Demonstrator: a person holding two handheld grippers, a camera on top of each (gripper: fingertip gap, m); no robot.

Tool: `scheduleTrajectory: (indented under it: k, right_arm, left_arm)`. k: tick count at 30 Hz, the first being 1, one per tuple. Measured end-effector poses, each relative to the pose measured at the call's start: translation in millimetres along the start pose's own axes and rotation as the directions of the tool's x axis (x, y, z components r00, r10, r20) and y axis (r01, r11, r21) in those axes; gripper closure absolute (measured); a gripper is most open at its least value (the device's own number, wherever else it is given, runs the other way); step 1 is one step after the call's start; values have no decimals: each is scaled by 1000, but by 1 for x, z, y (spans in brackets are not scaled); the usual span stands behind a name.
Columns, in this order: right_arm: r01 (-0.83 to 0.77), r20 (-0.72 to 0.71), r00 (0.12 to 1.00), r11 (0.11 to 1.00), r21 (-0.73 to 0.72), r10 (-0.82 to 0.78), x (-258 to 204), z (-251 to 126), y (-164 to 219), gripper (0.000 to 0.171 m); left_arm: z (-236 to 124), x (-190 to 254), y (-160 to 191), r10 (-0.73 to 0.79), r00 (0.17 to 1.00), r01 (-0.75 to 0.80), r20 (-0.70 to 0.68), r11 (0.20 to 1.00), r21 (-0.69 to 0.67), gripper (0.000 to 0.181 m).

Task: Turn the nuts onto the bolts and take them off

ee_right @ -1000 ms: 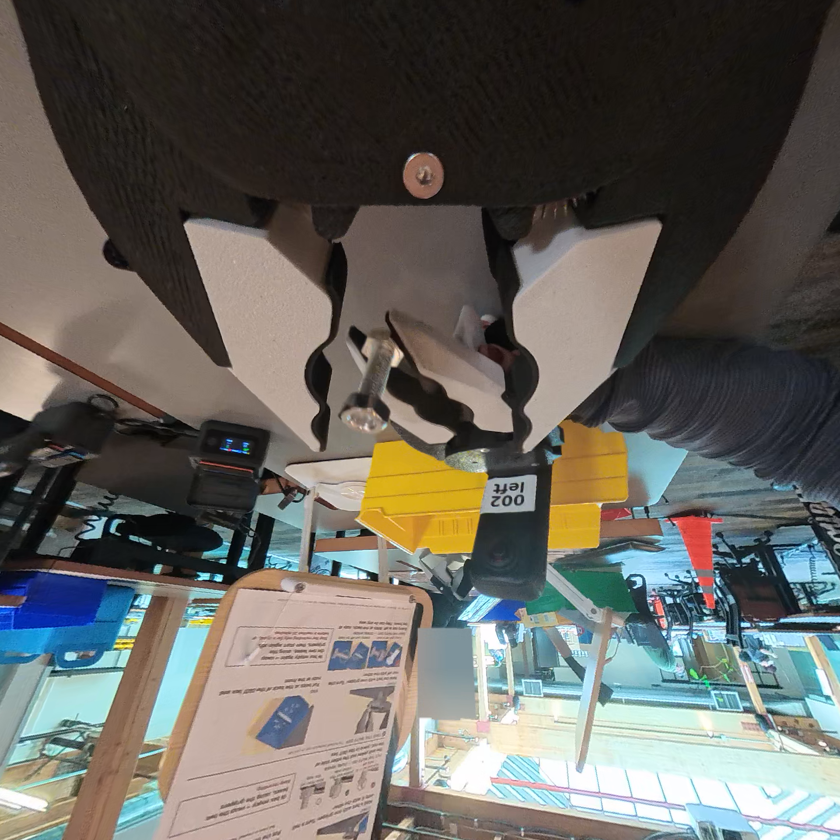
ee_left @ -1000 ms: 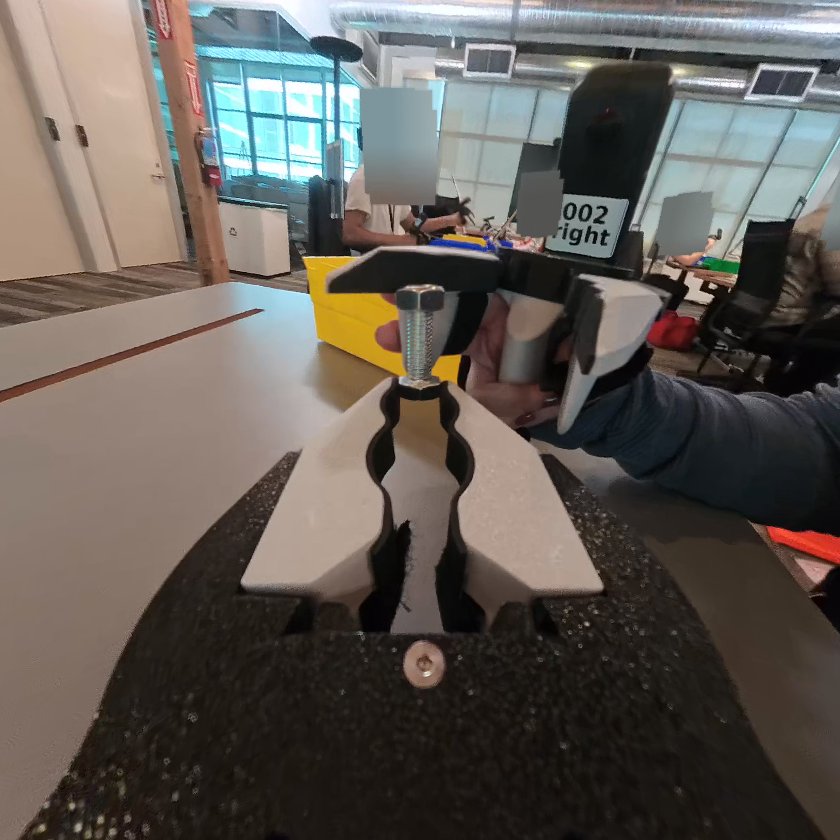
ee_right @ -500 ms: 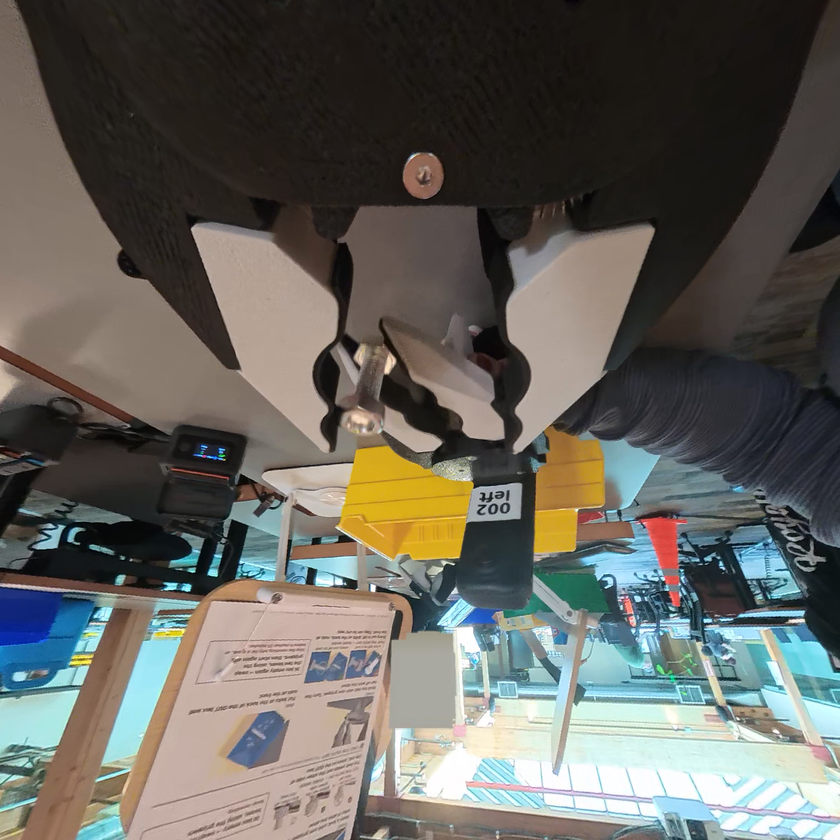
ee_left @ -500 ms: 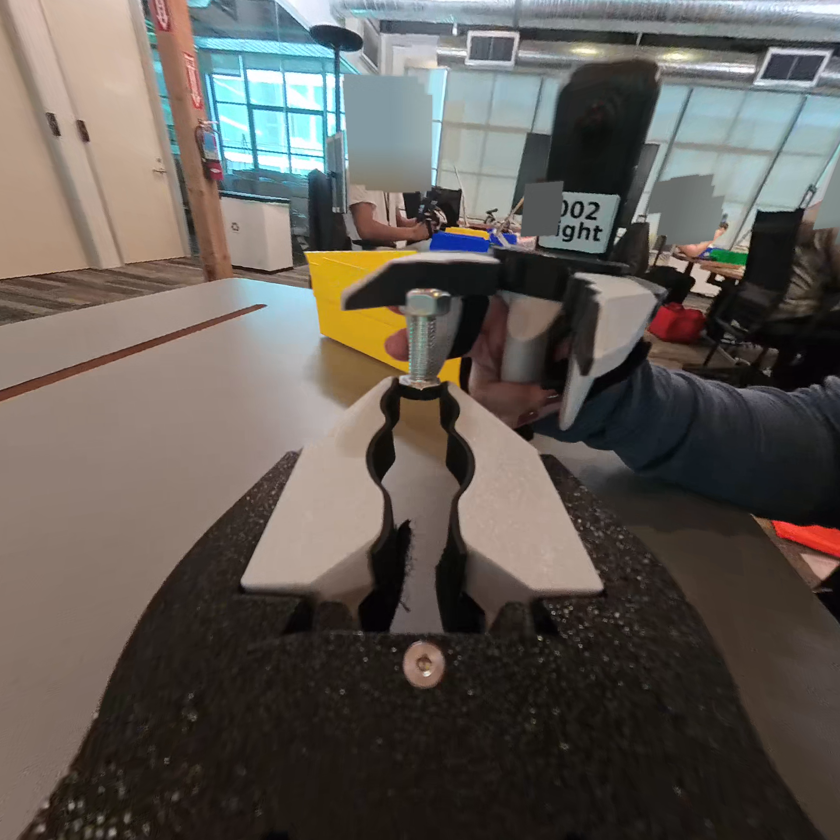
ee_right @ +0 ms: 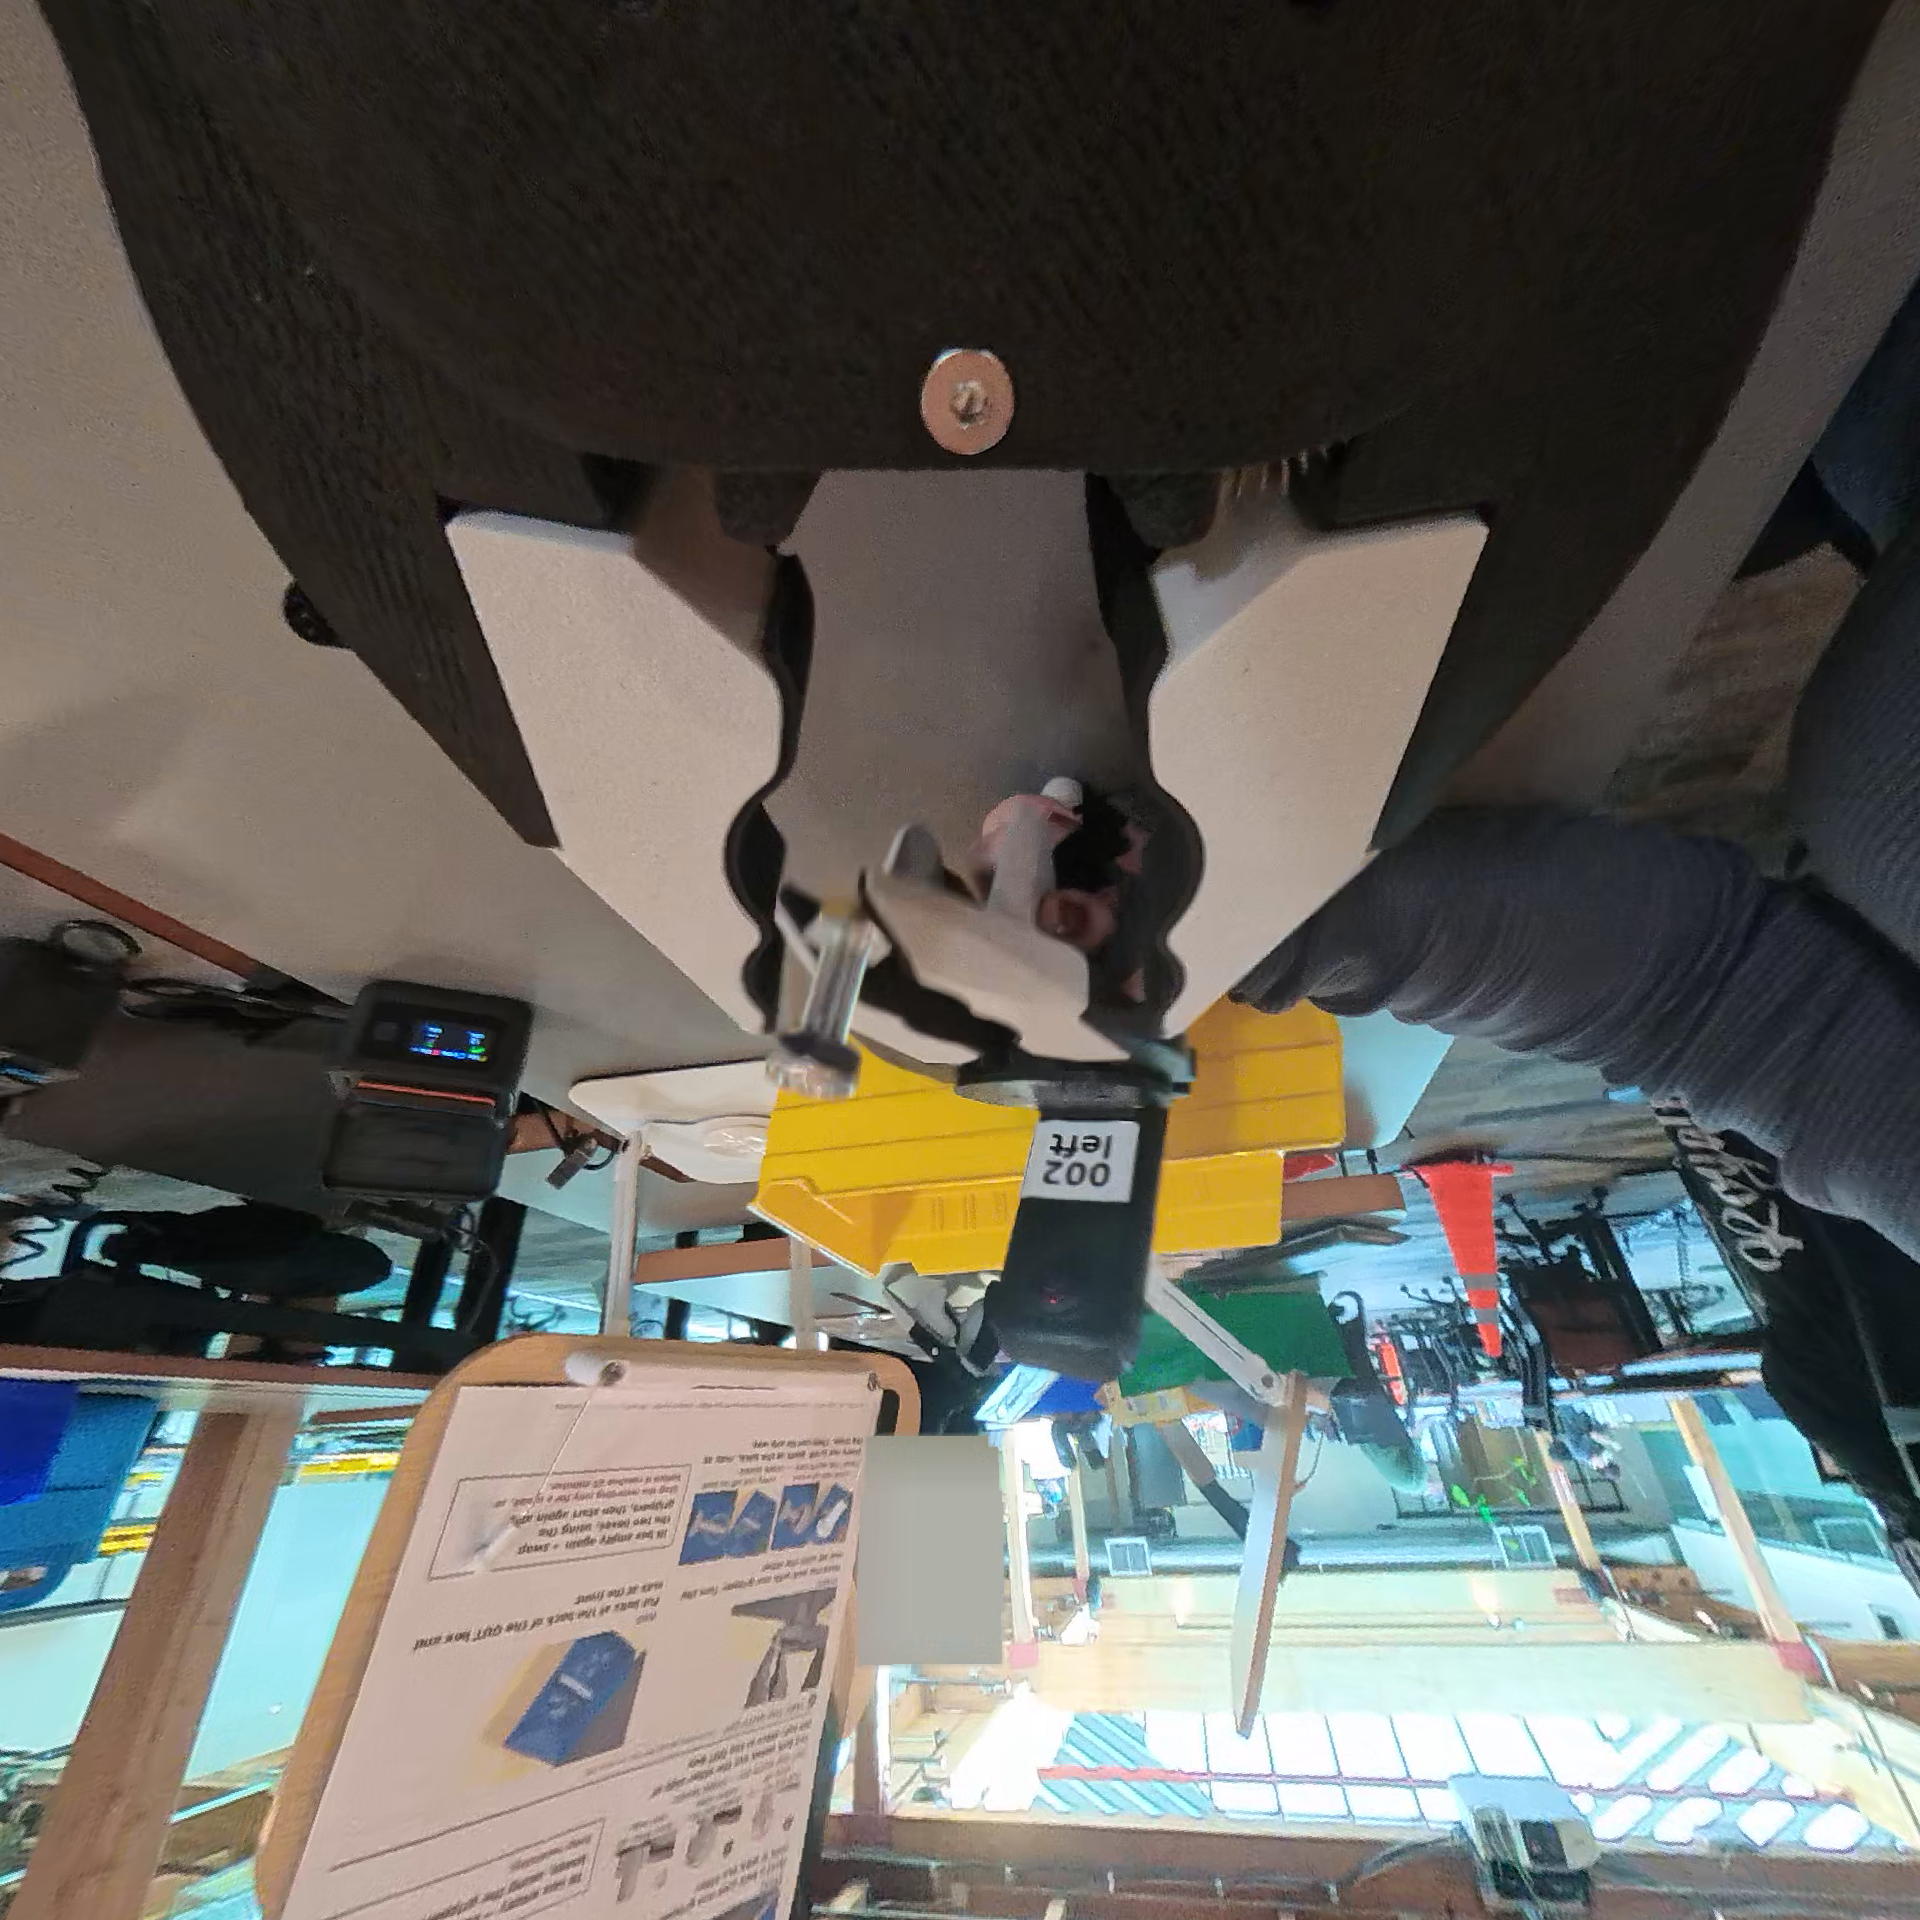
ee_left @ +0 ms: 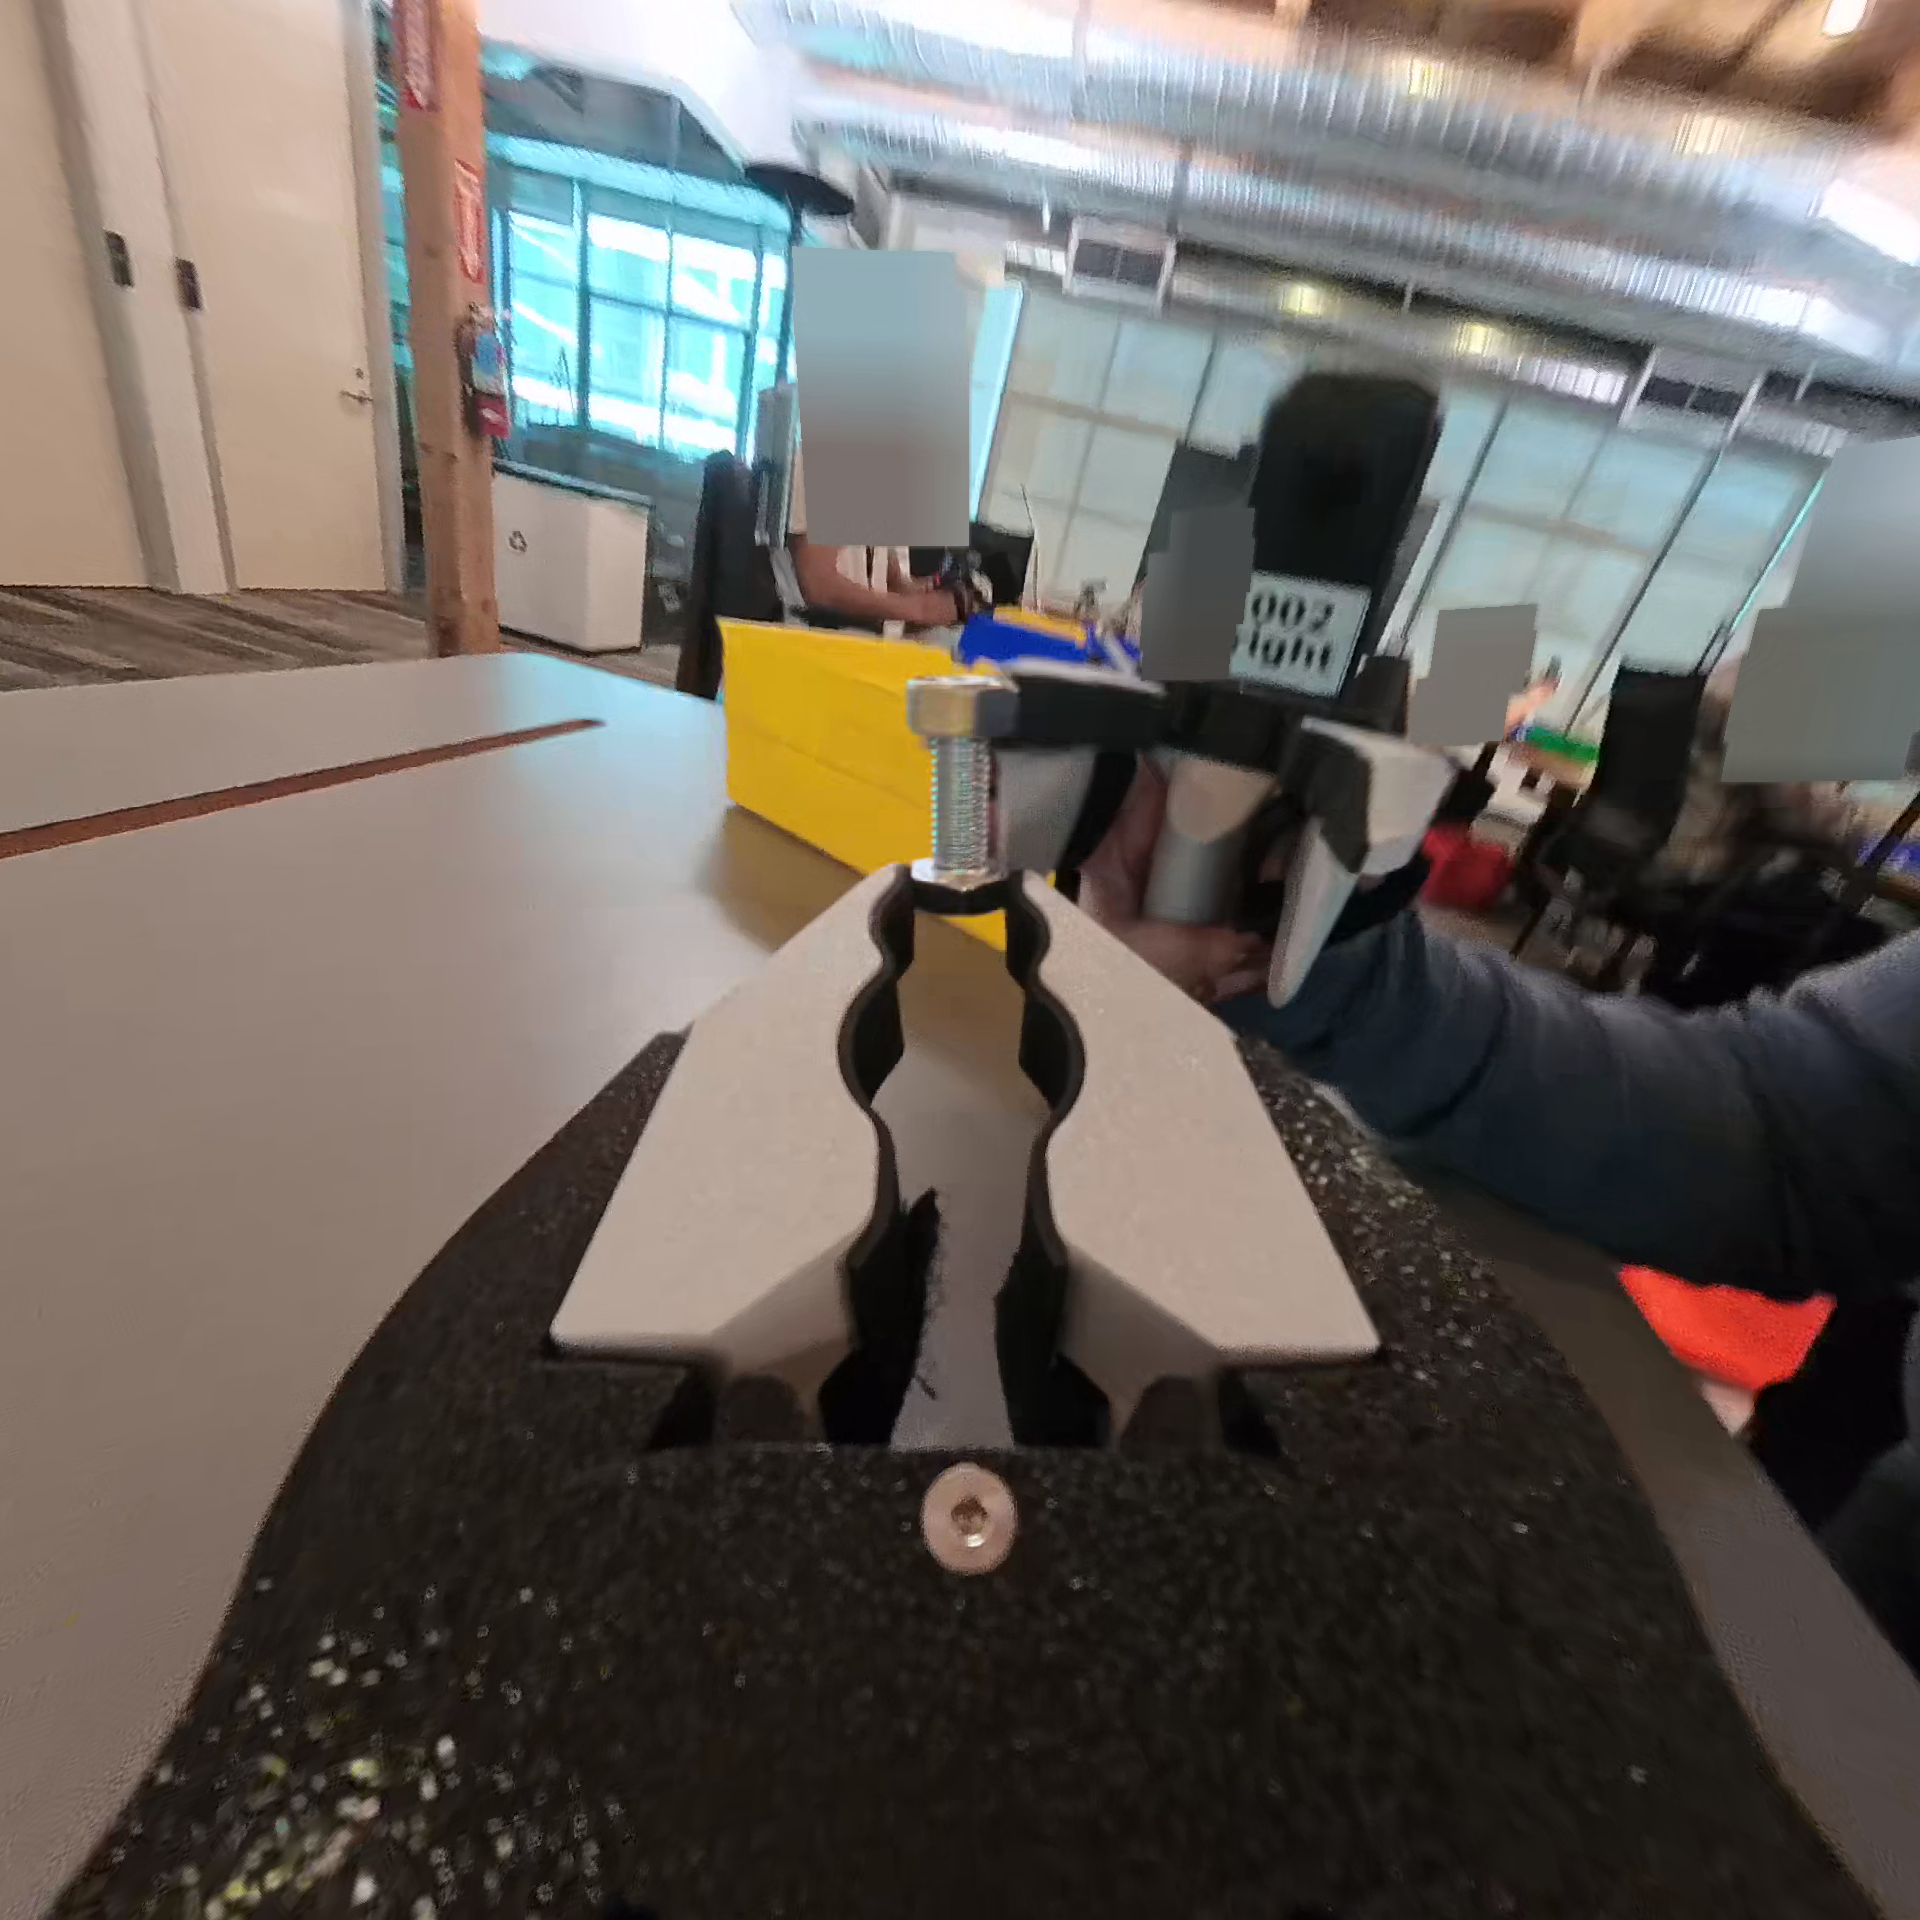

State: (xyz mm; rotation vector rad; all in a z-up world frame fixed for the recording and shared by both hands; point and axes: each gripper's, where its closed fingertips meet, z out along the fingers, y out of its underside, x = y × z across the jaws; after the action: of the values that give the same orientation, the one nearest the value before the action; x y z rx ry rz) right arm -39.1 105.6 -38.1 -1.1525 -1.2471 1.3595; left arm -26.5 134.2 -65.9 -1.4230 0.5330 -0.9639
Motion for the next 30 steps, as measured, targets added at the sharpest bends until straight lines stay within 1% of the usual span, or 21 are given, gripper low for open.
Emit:
scheduleTrajectory:
  k: [1, 2, 4, 6, 8, 11, 13, 15, 17, 20, 22, 24, 27, 28, 30]
  right_arm:
    - [-12, 5, 1000, 1000, 15, 12, 1, -2, -3, 106]
    - [-18, -6, 1000, 999, 30, 19, 3, -3, -4, 105]
    - [-17, -16, 1000, 999, 30, 18, 3, 0, -3, 97]
    - [-24, -1, 1000, 999, 20, 24, -1, 5, 0, 90]
    - [-27, 28, 999, 1000, 9, 26, -7, 10, 3, 89]
    - [-25, 70, 997, 1000, -3, 26, -15, 12, 5, 92]
    - [-32, 57, 998, 999, 5, 32, -11, 8, 3, 91]
    - [-43, 44, 998, 999, 20, 42, -6, 3, 0, 96]
    - [-39, 28, 999, 999, 33, 38, -3, 3, -1, 96]
    - [-16, 38, 999, 1000, 18, 16, -9, 9, 2, 93]
    - [-7, 50, 999, 1000, 4, 6, -13, 11, 5, 92]
    - [-17, 42, 999, 1000, 7, 17, -9, 9, 4, 91]
    - [-46, 21, 999, 998, 52, 45, 0, 0, -4, 98]
    - [-38, 0, 999, 997, 66, 38, 2, -1, -6, 97]
    - [-17, -20, 1000, 998, 63, 18, 3, 2, -6, 90]
  left_arm:
    - [-4, -2, -7, -31, 999, 32, -9, 999, 39, 166]
    - [-6, -2, -11, -40, 999, 41, -19, 998, 55, 166]
    - [-2, 7, -2, 12, 999, -12, -41, 1000, -11, 166]
    - [9, 23, 12, 41, 994, -49, -97, 996, -80, 166]
    - [16, 31, 21, 52, 991, -67, -119, 991, -118, 166]
    - [11, 23, 16, 28, 995, -37, -91, 994, -99, 166]
    - [4, 13, 9, 15, 998, -19, -56, 997, -73, 166]
    - [-1, 6, 4, 1, 999, -3, -36, 998, -57, 166]
    - [1, 10, 6, 12, 999, -16, -47, 996, -84, 166]
    - [13, 26, 20, 33, 996, -46, -85, 988, -147, 166]
    - [14, 26, 20, 13, 996, -25, -83, 990, -139, 166]
    - [8, 17, 13, -27, 998, 21, -62, 995, -102, 166]
    - [-2, 2, 0, -57, 998, 56, -10, 997, -53, 166]
    - [-2, 4, 1, -46, 999, 44, -19, 997, -63, 166]
    - [4, 16, 8, -32, 997, 26, -63, 995, -99, 166]
